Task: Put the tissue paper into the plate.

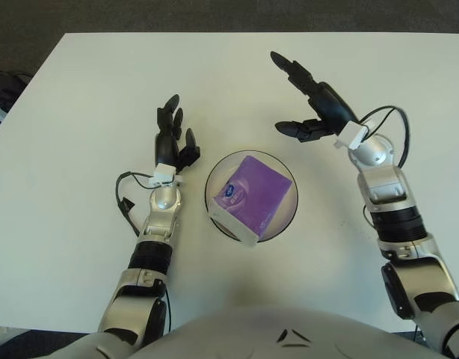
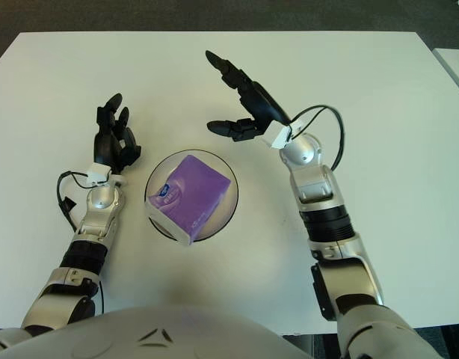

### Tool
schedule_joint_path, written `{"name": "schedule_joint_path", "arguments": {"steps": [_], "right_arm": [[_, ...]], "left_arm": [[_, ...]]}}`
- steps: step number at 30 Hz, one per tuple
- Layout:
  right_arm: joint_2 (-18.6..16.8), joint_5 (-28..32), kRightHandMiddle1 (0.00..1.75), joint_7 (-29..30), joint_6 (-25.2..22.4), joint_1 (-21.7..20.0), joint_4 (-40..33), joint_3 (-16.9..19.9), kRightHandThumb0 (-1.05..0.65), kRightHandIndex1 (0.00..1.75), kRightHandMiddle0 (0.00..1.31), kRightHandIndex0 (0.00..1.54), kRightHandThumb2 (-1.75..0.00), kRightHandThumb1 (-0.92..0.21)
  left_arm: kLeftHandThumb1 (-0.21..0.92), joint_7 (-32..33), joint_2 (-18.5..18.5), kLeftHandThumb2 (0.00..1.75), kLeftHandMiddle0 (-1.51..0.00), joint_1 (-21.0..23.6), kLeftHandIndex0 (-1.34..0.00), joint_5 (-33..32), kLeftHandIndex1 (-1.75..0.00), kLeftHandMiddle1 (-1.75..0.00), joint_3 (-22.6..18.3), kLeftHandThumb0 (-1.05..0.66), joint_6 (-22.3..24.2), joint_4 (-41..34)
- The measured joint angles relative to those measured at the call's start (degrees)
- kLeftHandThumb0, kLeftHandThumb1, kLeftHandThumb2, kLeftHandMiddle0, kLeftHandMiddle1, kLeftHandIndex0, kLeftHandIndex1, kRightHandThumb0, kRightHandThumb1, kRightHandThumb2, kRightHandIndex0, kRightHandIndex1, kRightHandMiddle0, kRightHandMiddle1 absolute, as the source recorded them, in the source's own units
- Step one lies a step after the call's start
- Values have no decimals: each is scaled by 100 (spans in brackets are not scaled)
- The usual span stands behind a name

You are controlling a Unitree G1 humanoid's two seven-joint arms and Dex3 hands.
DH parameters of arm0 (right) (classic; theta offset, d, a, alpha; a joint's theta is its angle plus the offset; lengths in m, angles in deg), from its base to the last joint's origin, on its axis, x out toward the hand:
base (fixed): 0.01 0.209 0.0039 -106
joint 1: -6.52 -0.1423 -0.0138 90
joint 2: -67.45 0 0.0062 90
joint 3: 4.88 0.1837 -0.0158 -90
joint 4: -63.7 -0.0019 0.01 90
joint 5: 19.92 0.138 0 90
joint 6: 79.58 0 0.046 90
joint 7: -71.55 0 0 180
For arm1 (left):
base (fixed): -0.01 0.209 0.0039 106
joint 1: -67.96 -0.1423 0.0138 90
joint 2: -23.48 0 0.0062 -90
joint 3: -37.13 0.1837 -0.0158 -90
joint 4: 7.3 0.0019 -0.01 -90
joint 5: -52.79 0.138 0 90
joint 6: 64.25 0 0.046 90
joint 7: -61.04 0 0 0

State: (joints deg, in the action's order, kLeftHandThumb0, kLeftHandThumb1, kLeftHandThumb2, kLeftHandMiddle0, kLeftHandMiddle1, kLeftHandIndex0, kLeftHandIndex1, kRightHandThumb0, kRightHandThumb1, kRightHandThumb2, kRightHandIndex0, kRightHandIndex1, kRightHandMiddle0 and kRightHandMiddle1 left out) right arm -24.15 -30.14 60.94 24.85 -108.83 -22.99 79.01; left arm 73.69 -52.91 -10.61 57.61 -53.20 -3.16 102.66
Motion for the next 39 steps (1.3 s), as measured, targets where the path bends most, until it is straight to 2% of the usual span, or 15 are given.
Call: {"name": "schedule_joint_path", "arguments": {"steps": [4, 8, 19, 27, 39], "right_arm": [[-260, -11, 0, 477, 156, 69, 304, 62, -105, 0, 0, 0, -73, -92], [-485, -12, 0, 909, 573, 204, 646, 121, -105, 0, 0, 0, -80, -92], [-718, -128, 0, 1711, 1350, 847, 1297, 252, -103, 0, 0, 0, -92, -92], [-917, -179, 0, 1926, 1667, 1165, 1407, 231, -94, 0, 0, 0, -96, -92], [-987, -160, 0, 1918, 1741, 1355, 1348, 268, -86, 0, 0, 0, -96, -92]], "left_arm": [[92, -37, 19, 78, -39, -114, 0, -11, -72, -3, -1, -69, 120, -154], [92, -63, 35, 78, -39, -227, 0, -14, -72, -3, -1, -69, 231, -284], [92, -123, 66, 78, -40, -487, 0, -29, -73, -3, -2, -69, 341, -510], [92, -173, 75, 78, -41, -541, 0, -38, -74, -3, -5, -69, 341, -562], [92, -178, 87, 78, -41, -585, 0, -32, -74, -2, -4, -69, 341, -583]]}}
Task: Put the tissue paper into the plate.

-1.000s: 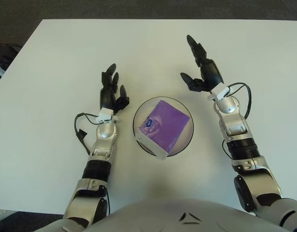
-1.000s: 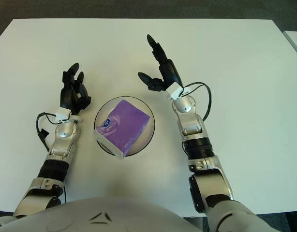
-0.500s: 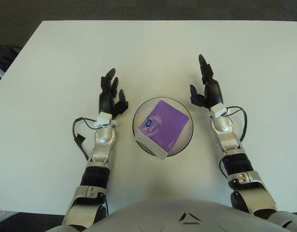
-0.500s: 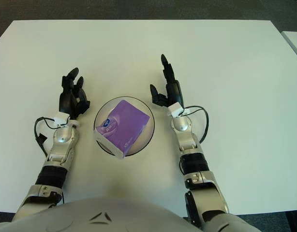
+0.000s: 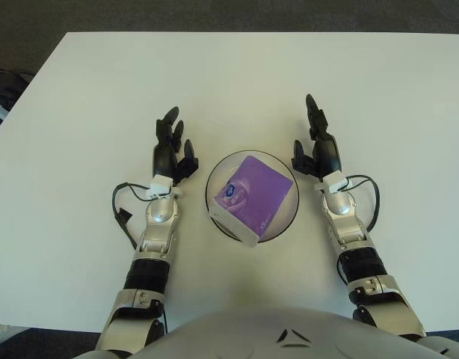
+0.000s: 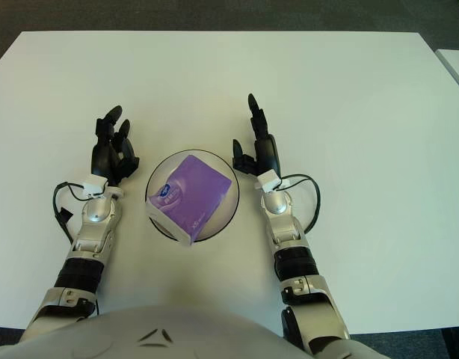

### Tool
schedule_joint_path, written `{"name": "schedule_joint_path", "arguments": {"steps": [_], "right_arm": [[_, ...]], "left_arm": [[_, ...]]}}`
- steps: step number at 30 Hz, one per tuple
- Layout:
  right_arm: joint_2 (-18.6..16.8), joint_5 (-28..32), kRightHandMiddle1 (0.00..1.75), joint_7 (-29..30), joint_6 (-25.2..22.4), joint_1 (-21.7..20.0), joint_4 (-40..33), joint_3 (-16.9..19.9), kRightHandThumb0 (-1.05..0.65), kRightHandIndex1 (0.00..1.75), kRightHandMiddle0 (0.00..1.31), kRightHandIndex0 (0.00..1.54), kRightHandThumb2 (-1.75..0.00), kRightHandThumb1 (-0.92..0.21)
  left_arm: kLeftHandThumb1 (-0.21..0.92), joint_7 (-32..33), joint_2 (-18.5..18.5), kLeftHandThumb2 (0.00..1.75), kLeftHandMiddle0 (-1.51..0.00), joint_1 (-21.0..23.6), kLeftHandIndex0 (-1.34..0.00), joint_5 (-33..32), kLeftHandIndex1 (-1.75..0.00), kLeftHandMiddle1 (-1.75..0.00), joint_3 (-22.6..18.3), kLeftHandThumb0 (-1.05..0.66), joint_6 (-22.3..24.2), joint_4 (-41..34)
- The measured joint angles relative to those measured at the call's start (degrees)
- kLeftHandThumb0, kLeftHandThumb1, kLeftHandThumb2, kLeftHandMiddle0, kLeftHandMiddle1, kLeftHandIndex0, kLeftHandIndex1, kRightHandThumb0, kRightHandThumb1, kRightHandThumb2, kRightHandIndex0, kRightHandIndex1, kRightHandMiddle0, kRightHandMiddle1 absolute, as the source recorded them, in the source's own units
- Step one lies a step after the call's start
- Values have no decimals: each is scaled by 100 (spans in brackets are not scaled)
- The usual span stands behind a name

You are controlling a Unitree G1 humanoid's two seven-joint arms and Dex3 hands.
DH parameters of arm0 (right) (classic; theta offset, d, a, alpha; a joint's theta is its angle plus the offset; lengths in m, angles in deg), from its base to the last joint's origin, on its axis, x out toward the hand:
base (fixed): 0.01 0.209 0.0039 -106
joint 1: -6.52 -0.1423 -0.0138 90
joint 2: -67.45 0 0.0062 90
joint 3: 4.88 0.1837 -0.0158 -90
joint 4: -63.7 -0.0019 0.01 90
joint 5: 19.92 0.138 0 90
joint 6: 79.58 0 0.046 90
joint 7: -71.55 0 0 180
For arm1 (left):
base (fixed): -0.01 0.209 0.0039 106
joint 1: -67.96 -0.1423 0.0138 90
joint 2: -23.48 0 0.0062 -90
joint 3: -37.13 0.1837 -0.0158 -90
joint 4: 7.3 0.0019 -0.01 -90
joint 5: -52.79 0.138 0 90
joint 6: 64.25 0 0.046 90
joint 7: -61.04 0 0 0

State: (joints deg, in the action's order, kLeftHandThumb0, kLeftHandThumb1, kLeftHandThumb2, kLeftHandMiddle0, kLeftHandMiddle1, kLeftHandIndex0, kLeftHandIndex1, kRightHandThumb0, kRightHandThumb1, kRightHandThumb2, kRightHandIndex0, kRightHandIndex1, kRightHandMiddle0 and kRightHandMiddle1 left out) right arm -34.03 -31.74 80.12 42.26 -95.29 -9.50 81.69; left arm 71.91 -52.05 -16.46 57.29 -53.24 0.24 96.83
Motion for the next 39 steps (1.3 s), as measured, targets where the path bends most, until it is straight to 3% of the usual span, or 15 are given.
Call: {"name": "schedule_joint_path", "arguments": {"steps": [22, 27, 39], "right_arm": [[-9, 340, 7, 50, 5, 415, -331, 494, -69, 3, 8, 9, -94, -92], [-20, 415, 32, 179, -78, 459, -346, 712, -64, 1, 1, 14, -95, -92], [-34, 685, 47, 239, -267, 438, -256, 1063, -58, 1, 0, 17, -94, -92]], "left_arm": [[92, -16, 17, 77, -43, -11, 0, -3, -75, -3, -22, -66, -13, 11], [92, -21, 11, 77, -44, -11, 0, -5, -75, -3, -34, -65, -24, 28], [92, -47, -6, 76, -42, -9, 0, -31, -71, -1, -67, -64, -38, 37]]}}
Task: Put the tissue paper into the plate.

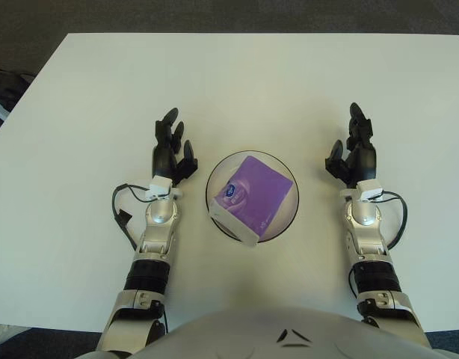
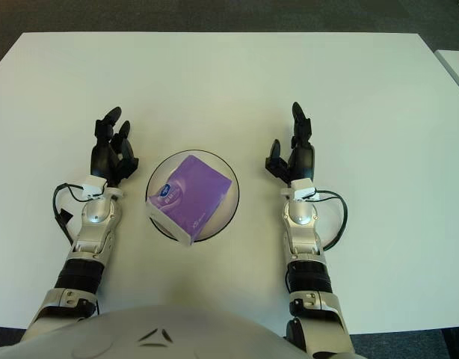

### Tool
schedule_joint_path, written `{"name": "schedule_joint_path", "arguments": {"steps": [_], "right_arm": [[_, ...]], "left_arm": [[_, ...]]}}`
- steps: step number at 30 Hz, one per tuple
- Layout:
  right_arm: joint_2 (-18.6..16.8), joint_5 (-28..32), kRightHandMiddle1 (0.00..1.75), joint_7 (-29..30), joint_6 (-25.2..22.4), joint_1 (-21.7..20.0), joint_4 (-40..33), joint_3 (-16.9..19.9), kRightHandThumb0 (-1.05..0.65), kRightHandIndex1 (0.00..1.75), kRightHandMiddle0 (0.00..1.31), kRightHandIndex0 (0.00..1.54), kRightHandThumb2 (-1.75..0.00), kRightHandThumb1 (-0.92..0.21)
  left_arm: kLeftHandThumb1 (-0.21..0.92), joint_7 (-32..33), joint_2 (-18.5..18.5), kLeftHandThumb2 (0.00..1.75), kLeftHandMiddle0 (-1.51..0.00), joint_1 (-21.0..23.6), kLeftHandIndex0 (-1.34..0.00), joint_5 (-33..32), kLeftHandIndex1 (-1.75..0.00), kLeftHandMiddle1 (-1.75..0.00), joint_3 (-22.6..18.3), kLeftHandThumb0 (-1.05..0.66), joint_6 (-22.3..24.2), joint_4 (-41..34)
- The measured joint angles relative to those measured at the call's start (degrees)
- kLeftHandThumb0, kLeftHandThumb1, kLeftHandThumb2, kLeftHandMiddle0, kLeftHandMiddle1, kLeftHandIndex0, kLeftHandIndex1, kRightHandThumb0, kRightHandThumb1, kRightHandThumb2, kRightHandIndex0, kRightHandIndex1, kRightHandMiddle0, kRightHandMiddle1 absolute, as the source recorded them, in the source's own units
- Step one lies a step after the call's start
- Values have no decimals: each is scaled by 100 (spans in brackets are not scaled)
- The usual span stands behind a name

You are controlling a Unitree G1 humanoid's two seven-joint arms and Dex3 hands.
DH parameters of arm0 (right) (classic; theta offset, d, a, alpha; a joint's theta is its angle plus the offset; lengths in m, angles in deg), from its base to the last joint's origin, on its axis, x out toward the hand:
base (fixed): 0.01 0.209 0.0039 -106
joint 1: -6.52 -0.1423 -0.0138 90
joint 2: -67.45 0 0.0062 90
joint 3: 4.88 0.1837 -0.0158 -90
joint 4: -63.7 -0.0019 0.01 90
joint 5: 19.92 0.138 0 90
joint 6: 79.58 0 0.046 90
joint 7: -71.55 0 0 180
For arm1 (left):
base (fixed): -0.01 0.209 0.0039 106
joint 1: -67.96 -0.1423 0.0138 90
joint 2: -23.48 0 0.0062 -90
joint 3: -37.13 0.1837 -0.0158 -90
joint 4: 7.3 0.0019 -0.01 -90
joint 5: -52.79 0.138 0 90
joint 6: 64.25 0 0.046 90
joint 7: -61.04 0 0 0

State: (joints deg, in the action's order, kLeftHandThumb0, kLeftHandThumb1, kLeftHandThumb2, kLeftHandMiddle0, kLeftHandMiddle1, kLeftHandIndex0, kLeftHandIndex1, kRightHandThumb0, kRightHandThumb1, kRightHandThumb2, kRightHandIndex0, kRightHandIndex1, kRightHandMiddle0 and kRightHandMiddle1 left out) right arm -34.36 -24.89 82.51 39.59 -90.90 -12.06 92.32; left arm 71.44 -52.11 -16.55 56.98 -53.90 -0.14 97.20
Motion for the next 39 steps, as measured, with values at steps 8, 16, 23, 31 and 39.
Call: {"name": "schedule_joint_path", "arguments": {"steps": [8, 16, 23, 31, 39], "right_arm": [[-24, 150, 52, -22, -73, -55, 105, 51, -58, 1, 0, 19, -93, -92], [-107, 158, 54, -11, -85, -91, 183, 35, -59, 2, 0, 22, -89, -92], [-141, 156, 55, -11, -113, -95, 194, 21, -58, 2, 0, 23, -88, -92], [-180, 159, 58, -33, -113, -41, 182, -9, -56, 2, 0, 25, -89, -92], [-309, 215, 61, -170, -158, 104, 71, -104, -55, 3, 0, 28, -89, -92]], "left_arm": [[92, -30, -16, 77, -42, 2, 0, -48, -71, -1, -15, -63, -23, 23], [92, -30, -21, 75, -42, 2, 0, -64, -70, -1, -20, -62, -32, 46], [92, -30, -24, 76, -42, 0, 0, -64, -71, -1, -19, -64, -32, 47], [92, -30, -24, 77, -44, -17, 0, -63, -74, -1, -17, -65, -25, 20], [92, -30, -17, 78, -44, -37, 0, -59, -75, -2, -14, -65, -11, -15]]}}
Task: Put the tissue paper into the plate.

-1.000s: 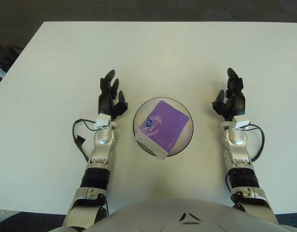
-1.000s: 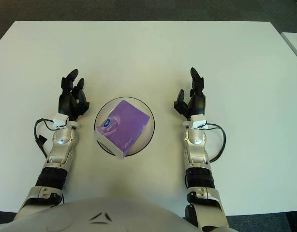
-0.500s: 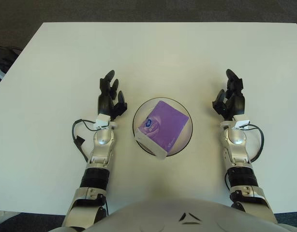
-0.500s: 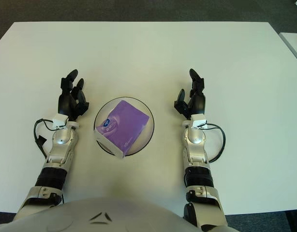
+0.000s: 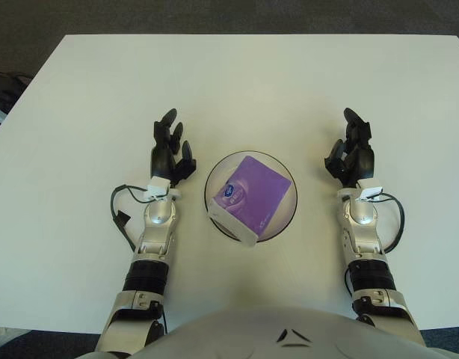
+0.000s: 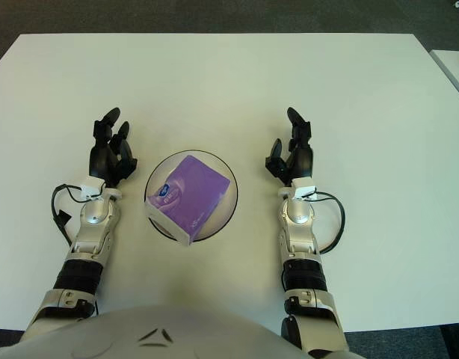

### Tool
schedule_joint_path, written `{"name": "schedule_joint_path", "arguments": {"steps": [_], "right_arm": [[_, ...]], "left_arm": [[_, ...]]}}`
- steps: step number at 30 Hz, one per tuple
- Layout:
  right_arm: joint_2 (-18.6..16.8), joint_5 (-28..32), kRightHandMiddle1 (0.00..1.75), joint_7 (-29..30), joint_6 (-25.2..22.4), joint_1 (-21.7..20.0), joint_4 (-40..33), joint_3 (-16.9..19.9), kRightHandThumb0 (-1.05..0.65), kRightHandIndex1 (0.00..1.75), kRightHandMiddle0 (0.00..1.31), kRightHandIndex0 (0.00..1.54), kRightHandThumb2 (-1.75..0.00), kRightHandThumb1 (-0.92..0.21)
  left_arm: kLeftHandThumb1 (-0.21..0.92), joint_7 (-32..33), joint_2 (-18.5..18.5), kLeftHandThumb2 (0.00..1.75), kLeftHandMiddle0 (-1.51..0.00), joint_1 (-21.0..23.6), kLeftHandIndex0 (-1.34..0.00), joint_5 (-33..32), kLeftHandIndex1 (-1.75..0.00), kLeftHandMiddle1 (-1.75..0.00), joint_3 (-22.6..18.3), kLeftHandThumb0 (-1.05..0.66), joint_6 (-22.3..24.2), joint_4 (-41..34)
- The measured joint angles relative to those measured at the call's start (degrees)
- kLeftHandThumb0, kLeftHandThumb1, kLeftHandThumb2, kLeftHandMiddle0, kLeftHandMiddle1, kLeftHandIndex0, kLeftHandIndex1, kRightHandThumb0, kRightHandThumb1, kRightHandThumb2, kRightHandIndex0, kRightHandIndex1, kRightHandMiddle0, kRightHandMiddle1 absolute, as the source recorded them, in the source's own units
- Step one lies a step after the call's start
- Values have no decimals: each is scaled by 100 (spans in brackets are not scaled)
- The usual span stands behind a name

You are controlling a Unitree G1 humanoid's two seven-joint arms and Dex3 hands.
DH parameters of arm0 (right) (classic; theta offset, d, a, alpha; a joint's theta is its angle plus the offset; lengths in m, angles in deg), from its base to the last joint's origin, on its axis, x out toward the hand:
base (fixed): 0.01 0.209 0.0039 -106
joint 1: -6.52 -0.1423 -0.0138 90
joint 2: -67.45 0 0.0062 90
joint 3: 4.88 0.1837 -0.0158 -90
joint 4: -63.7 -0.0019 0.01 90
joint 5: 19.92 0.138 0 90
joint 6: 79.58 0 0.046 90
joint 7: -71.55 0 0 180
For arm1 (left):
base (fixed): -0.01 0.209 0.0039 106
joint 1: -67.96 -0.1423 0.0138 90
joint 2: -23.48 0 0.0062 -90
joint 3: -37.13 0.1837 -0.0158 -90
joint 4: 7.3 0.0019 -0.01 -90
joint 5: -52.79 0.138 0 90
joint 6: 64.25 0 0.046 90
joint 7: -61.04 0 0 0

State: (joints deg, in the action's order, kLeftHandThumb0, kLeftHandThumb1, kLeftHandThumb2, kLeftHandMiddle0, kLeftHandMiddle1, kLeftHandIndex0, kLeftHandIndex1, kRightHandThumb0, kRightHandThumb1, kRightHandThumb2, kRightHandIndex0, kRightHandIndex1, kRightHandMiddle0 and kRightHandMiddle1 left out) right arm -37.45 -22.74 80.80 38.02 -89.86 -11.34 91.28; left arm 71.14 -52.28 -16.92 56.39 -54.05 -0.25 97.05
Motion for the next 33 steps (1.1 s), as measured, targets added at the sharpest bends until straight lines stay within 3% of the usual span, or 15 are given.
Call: {"name": "schedule_joint_path", "arguments": {"steps": [33], "right_arm": [[-207, 171, 68, -331, -134, 434, -406, -124, -53, 2, 0, 31, -80, -92]], "left_arm": [[92, 0, 64, 77, -45, -63, 0, 28, -76, -1, 3, -65, 19, -65]]}}
